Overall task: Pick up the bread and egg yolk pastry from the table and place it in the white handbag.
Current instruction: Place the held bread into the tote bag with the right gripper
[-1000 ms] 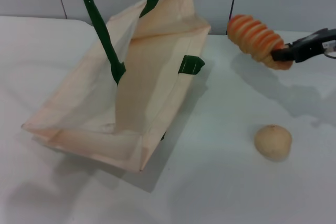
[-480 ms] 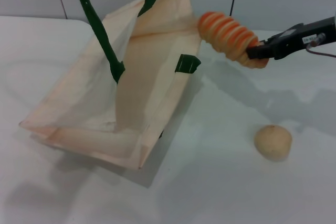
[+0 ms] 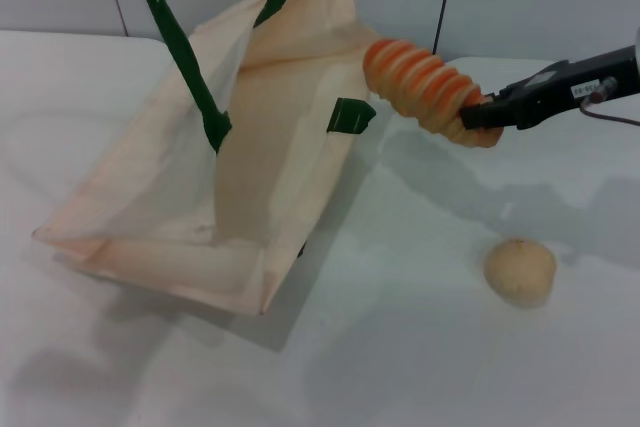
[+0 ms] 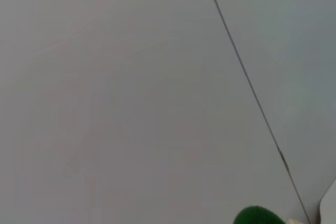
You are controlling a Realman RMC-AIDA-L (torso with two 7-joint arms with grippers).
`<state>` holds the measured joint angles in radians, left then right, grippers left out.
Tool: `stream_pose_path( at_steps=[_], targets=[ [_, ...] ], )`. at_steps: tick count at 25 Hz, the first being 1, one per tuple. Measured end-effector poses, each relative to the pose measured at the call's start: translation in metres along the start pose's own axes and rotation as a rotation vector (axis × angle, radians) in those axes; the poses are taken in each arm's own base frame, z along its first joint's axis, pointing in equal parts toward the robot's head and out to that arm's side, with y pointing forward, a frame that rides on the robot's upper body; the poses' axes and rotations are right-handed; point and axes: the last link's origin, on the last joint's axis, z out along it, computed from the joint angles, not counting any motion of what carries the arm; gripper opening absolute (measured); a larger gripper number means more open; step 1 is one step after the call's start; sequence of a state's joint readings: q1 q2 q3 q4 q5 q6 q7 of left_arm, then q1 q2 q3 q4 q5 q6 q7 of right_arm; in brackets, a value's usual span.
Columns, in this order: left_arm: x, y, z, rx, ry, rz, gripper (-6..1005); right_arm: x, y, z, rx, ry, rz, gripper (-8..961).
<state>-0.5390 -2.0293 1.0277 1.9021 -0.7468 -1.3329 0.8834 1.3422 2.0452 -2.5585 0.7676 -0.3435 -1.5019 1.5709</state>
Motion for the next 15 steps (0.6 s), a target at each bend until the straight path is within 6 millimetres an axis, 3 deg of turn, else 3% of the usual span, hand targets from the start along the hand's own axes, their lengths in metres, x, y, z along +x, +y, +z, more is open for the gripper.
stream_pose_path(
  at_steps=[15],
  targets=[
    [0.0001, -0.0011, -0.0002, 0.008, 0.005, -0.006, 114, -0.0005, -0.0062, -0.0031, 0.034, -0.004, 0.001, 239]
  ],
)
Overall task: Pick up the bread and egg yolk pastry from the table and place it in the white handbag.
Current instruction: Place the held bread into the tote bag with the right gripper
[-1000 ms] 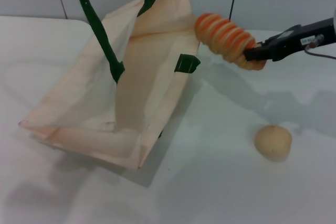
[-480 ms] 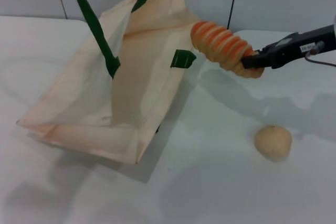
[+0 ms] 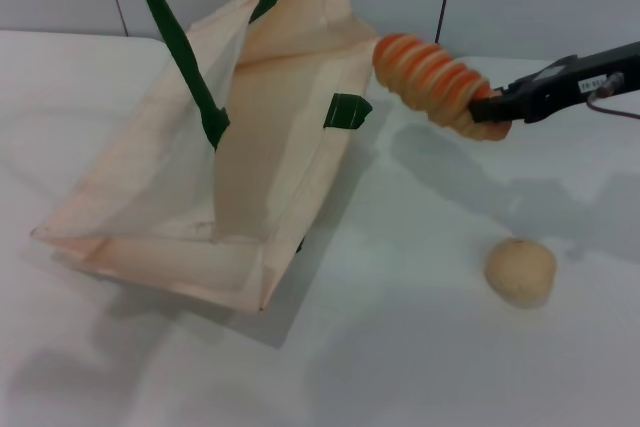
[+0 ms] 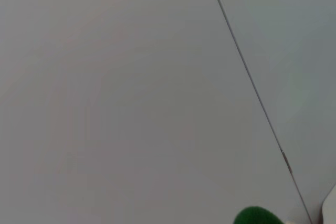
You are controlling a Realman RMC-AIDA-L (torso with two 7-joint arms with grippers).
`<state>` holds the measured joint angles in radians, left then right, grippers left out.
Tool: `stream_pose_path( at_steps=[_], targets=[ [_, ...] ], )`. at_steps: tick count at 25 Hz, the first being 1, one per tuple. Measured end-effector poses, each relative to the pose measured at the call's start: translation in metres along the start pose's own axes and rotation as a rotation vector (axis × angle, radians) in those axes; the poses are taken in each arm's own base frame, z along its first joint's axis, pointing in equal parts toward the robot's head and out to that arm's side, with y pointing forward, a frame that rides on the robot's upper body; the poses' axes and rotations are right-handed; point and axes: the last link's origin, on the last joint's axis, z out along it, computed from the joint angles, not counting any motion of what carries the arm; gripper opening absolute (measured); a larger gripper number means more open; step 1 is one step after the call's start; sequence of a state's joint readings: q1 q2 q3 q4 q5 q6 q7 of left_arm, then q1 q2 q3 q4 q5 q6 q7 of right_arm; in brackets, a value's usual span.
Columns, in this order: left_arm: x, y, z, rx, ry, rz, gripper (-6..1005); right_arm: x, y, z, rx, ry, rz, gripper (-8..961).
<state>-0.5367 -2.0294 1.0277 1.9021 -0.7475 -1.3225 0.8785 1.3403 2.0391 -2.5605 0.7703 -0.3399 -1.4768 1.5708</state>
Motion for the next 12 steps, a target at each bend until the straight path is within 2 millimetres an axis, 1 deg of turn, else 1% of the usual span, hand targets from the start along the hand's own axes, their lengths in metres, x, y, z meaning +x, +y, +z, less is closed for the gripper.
stream_pose_path(
  at_steps=[4, 8, 12],
  targets=[
    [0.001, 0.0, 0.0, -0.001, 0.004, 0.0, 114, -0.003, -0.016, 0.003, 0.12, 0.004, -0.01, 239],
    [0.001, 0.0, 0.0, -0.002, 0.004, -0.001, 114, -0.005, -0.026, 0.018, 0.197, 0.006, -0.032, 238],
    [0.0, 0.0, 0.0, -0.001, 0.001, -0.002, 114, -0.011, -0.03, 0.03, 0.246, -0.007, -0.048, 237]
  ],
)
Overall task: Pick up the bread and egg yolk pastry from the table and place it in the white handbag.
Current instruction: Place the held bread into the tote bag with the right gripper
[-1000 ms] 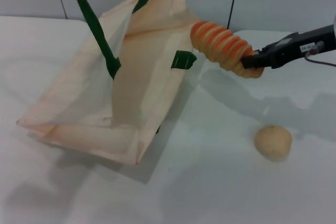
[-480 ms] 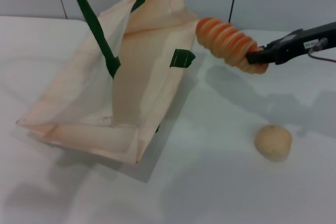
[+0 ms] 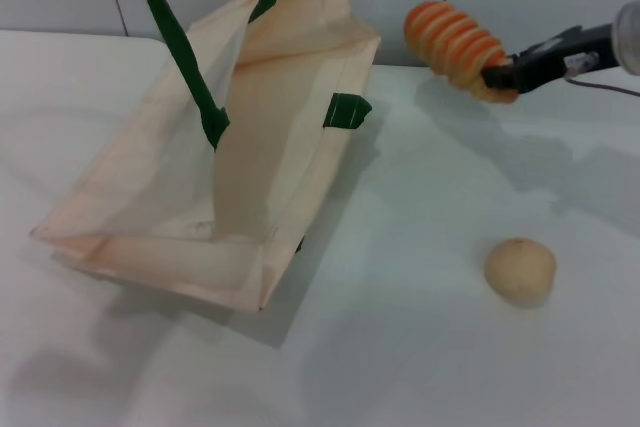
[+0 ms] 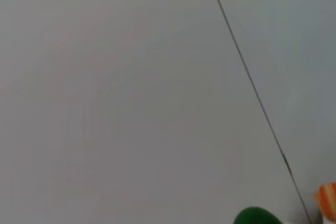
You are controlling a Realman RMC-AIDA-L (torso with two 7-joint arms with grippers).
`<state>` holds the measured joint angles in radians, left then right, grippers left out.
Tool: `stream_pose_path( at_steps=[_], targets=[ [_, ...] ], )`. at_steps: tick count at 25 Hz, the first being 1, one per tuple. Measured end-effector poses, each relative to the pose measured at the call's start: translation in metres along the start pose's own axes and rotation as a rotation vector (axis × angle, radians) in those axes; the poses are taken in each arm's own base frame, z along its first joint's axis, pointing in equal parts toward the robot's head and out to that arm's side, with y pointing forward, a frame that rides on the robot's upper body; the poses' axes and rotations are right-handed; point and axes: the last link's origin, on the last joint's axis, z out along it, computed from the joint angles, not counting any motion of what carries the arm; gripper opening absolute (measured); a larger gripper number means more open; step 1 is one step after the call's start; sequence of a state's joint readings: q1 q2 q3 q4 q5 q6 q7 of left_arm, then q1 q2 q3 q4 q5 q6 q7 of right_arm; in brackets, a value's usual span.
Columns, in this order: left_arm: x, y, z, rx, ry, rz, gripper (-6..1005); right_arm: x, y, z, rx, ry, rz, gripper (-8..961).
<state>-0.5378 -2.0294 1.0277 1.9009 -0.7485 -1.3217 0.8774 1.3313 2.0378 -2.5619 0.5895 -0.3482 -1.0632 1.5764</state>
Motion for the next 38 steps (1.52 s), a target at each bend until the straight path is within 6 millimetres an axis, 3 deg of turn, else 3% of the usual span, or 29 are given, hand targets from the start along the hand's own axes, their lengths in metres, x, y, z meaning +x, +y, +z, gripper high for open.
stream_pose_path(
  at_steps=[5, 13, 26, 38],
  targets=[
    [-0.003, -0.001, 0.002, 0.002, -0.004, -0.009, 114, -0.011, 0.01, 0.012, -0.018, -0.044, 0.003, 237],
    [-0.008, -0.001, 0.003, -0.001, -0.016, -0.016, 114, -0.017, 0.02, 0.011, -0.094, -0.082, 0.022, 238],
    [-0.011, -0.003, 0.002, 0.012, -0.029, -0.014, 114, 0.016, 0.005, -0.011, -0.095, -0.036, 0.075, 233],
    [-0.011, -0.004, 0.002, 0.018, -0.024, -0.016, 114, 0.028, 0.017, -0.023, -0.203, 0.011, 0.068, 226]
  ],
)
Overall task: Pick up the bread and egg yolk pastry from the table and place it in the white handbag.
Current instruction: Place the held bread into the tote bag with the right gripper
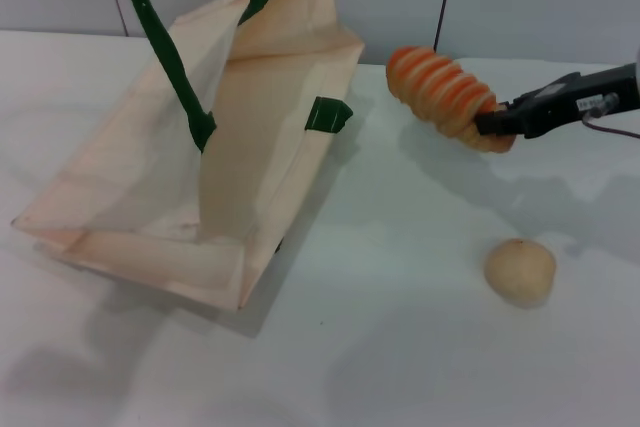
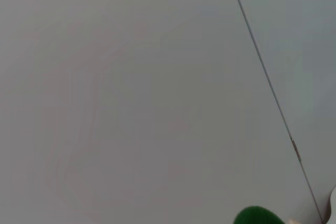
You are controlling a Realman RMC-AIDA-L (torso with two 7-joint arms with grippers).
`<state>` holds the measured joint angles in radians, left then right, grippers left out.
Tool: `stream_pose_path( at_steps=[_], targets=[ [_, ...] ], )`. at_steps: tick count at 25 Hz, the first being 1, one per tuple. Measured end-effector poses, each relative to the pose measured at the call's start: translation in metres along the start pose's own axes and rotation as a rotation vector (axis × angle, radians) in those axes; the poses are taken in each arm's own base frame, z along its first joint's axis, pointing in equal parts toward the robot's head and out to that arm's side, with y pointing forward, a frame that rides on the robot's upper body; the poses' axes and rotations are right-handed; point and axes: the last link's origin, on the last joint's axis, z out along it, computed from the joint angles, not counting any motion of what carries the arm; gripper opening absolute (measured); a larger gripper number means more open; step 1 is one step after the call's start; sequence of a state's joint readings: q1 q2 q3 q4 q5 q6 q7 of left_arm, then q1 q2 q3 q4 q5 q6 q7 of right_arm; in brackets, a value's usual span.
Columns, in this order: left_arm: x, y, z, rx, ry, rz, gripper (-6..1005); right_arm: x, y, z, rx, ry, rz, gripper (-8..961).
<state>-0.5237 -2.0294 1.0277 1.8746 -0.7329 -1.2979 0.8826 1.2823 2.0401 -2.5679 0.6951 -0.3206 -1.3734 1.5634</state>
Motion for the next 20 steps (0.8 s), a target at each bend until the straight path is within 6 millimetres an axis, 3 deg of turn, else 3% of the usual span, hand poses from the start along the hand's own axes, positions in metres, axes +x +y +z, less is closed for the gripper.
stream_pose_path(
  at_steps=[8, 20],
  targets=[
    [0.0, -0.001, 0.0, 0.004, 0.004, -0.002, 114, 0.006, 0.005, 0.0, -0.037, 0.04, -0.002, 226],
    [0.008, 0.006, 0.008, -0.013, 0.034, 0.006, 114, -0.005, 0.021, 0.01, -0.125, 0.033, -0.034, 227]
  ],
)
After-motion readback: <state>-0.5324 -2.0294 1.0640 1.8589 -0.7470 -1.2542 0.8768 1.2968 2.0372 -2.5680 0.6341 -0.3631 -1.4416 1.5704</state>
